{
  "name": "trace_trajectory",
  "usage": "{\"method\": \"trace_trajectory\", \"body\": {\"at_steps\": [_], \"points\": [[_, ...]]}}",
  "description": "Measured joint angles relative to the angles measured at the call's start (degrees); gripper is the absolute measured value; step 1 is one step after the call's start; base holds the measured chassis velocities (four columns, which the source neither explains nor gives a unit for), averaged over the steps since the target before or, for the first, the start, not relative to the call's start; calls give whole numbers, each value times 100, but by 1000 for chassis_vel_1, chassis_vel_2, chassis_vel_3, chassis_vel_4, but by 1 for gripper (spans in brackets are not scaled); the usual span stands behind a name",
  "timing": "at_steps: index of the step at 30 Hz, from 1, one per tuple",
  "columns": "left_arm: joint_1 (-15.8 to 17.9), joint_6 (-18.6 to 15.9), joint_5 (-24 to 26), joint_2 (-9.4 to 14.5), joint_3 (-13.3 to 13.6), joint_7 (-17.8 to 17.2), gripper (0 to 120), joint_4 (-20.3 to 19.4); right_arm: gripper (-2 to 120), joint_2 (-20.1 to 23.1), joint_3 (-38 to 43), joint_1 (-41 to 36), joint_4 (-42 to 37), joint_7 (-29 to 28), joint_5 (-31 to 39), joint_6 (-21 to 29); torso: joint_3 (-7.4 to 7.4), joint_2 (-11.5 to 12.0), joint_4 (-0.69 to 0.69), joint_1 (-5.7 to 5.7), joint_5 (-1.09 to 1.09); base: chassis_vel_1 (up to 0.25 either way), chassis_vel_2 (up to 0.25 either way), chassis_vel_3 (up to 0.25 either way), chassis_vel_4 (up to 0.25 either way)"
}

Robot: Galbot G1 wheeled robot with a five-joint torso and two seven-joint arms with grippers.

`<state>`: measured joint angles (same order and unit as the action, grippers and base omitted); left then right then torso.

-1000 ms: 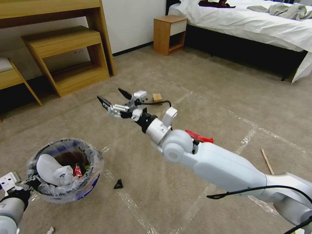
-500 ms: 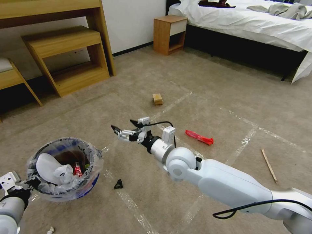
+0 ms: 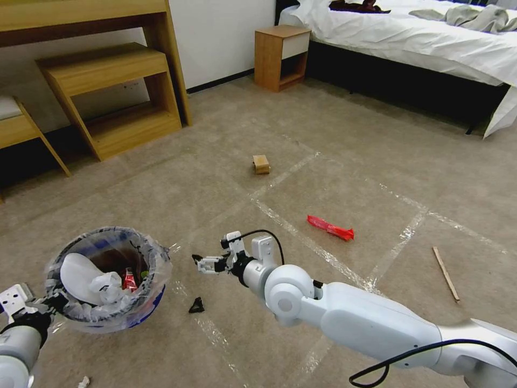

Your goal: Pick up the trash bin and place the garbage on the floor into it.

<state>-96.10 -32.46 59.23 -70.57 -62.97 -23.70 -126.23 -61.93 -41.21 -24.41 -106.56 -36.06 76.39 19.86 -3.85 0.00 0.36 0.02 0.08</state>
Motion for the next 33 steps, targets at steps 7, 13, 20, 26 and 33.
{"method": "trace_trajectory", "body": {"at_steps": [7, 13, 20, 26, 33], "points": [[39, 0, -4, -31, 19, 0, 0, 1, 100, -84, -65, -66, 146, -452, 138, 405, 0, 0, 0, 0, 0, 0, 0, 0, 0], [43, -2, -4, -36, 20, -2, 0, -13, 100, -137, -94, -143, 258, -738, 239, 633, 0, 0, 0, 0, 0, 0, 0, 0, 0], [38, -5, 2, -35, 20, -5, 0, -64, 100, -346, -165, -117, 405, -950, 428, 860, 0, 0, 0, 0, 0, 0, 0, 0, 0], [-2, -5, 7, -42, 2, -6, 0, -112, 100, -663, -300, 9, 711, -1020, 614, 978, 0, 0, 0, 0, 0, 0, 0, 0, 0], [-40, -2, 14, -95, -8, -3, 0, -165, 100, -1089, -405, 129, 1400, -859, 723, 1058, 0, 0, 0, 0, 0, 0, 0, 0, 0]]}}
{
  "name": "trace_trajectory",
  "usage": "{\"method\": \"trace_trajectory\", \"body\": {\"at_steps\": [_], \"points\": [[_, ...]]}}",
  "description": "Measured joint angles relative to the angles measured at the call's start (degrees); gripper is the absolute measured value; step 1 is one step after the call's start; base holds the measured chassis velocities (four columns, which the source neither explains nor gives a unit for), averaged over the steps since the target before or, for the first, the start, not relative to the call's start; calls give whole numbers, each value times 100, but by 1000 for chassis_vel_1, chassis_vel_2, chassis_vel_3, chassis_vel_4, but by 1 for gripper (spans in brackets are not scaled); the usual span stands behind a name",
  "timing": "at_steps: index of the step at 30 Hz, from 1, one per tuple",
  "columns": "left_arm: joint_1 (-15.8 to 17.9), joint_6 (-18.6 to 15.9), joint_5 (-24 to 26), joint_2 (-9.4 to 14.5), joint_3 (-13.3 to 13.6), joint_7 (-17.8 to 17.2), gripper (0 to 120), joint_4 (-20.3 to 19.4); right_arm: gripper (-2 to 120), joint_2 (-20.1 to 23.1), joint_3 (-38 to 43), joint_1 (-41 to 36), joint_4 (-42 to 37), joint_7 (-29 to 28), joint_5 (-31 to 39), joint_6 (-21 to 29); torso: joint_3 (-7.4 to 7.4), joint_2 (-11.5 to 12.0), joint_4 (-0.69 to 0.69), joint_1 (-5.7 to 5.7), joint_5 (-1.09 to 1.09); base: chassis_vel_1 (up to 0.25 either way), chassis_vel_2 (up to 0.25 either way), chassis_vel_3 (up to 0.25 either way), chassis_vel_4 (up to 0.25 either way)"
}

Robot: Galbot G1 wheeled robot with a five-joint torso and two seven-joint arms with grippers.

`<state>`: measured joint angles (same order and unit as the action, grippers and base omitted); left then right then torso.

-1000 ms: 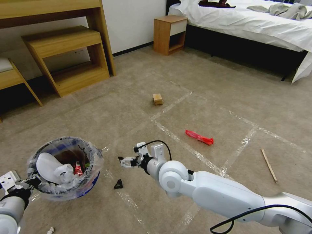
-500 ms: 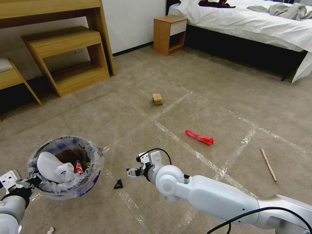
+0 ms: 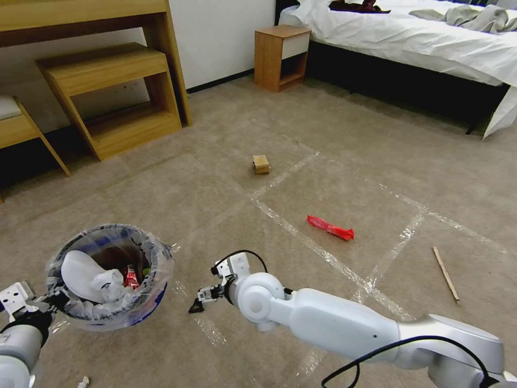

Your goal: Pick up the trash bin and place the garbage on the floor into it.

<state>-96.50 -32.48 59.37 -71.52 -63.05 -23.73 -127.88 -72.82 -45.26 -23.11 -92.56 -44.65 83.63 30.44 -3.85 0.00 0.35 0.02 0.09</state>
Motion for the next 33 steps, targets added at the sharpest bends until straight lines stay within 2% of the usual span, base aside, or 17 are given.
{"method": "trace_trajectory", "body": {"at_steps": [18, 33], "points": [[-18, 16, 57, -5, -69, 7, 0, -37, 100, -554, -109, 109, 1307, 605, -278, -24, 0, 0, 0, 0, -1, 0, 0, 0, 0], [-9, 17, 85, -22, -75, 7, 0, -77, 99, -737, -194, -90, 1620, 716, -453, -49, 0, 0, 0, 0, -1, 0, 0, 0, 0]]}}
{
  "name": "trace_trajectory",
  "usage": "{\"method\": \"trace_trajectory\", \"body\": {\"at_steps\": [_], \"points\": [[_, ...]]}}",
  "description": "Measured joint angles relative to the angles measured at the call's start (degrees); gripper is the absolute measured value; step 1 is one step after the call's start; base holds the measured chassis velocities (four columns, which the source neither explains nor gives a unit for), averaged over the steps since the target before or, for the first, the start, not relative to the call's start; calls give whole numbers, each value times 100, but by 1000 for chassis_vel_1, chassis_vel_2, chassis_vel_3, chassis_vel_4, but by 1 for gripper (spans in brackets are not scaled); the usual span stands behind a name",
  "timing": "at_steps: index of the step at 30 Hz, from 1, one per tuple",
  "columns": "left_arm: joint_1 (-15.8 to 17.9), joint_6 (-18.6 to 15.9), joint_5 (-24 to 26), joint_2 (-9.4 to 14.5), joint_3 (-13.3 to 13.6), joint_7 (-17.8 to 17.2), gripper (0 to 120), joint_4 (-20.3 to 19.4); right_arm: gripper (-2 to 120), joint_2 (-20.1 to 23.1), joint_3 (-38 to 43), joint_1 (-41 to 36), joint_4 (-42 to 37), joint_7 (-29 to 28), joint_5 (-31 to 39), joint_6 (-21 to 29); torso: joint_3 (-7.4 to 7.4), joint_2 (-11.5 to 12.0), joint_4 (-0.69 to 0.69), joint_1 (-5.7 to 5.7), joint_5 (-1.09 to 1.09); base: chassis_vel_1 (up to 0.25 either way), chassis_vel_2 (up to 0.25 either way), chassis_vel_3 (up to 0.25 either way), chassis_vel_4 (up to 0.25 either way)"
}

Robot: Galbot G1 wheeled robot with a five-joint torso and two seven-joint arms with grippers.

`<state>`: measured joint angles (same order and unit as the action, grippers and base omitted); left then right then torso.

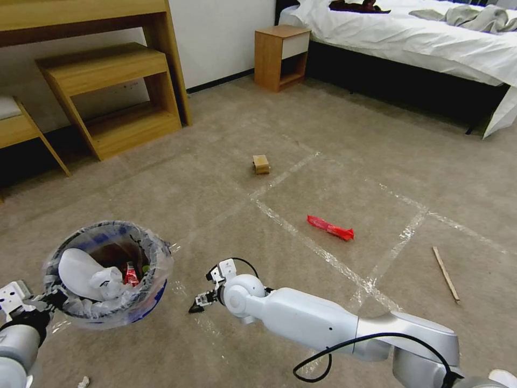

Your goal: Pick up the trash bin and place the garbage on the floor into it.

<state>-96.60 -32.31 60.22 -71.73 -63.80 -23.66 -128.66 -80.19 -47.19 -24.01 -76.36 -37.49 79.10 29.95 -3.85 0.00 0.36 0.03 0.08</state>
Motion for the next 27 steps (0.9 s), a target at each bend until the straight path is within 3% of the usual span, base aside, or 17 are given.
{"method": "trace_trajectory", "body": {"at_steps": [27], "points": [[-125, 20, 10, -69, -16, 5, 0, -157, 97, -579, -70, 54, 791, 370, -274, -184, 0, 0, 0, 0, 0, 0, 0, 0, 0]]}}
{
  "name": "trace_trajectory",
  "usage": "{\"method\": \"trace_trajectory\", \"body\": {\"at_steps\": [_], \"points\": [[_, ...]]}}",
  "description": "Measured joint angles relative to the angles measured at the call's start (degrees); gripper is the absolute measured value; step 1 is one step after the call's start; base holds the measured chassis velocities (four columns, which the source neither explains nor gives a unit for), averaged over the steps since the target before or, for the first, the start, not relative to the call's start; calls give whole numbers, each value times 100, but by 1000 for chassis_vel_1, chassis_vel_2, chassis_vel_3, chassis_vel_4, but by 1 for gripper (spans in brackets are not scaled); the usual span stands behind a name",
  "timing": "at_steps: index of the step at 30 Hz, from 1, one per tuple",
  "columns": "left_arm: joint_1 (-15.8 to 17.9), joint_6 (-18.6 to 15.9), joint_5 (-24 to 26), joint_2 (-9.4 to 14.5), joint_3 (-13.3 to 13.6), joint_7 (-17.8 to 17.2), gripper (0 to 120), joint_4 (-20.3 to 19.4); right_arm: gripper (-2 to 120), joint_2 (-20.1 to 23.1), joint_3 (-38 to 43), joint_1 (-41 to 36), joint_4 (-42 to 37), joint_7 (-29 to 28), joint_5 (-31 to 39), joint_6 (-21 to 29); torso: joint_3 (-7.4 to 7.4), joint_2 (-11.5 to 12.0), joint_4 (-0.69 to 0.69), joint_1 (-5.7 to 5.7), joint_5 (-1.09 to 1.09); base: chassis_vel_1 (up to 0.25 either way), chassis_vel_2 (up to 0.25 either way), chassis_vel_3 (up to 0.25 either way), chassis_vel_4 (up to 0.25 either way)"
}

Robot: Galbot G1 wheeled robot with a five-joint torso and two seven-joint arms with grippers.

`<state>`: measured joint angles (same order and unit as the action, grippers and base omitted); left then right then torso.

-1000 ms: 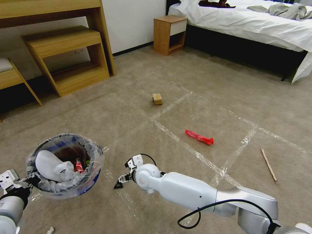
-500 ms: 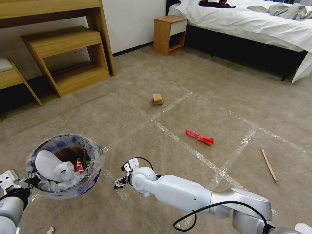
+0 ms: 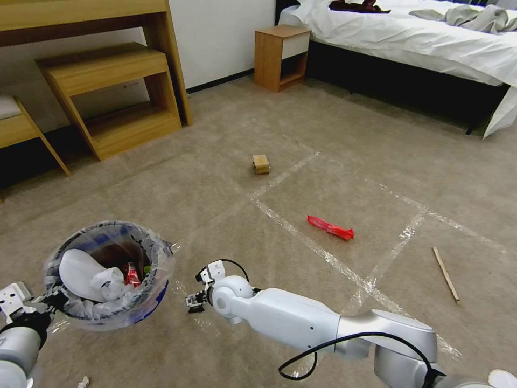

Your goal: Pick up the trash bin and place the garbage on the floor into it.

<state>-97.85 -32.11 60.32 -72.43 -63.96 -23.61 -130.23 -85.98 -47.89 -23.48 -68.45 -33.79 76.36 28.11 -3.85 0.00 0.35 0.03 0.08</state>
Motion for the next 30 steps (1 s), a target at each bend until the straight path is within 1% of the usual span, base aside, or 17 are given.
{"method": "trace_trajectory", "body": {"at_steps": [6, 14, 21, 30], "points": [[-55, 3, -1, -5, -32, 0, 0, -69, 97, -106, 0, -57, 141, 35, -58, -16, 0, 0, 0, 0, 0, 0, 0, 0, 0], [-127, 3, 4, -30, -71, -10, 0, -174, 97, -383, -29, -139, 648, 235, -303, -84, 0, 0, 0, 0, 0, 0, 0, 0, 0], [-173, 3, 7, -78, -86, -12, 0, -230, 97, -573, -58, -151, 942, 385, -442, -151, 0, 0, 0, 0, 0, 0, 0, 0, 0], [-236, 3, 10, -138, -103, -11, 0, -325, 97, -626, -67, -134, 1216, 536, -582, -214, 0, 0, 1, 0, 0, 0, 0, 0, 0]]}}
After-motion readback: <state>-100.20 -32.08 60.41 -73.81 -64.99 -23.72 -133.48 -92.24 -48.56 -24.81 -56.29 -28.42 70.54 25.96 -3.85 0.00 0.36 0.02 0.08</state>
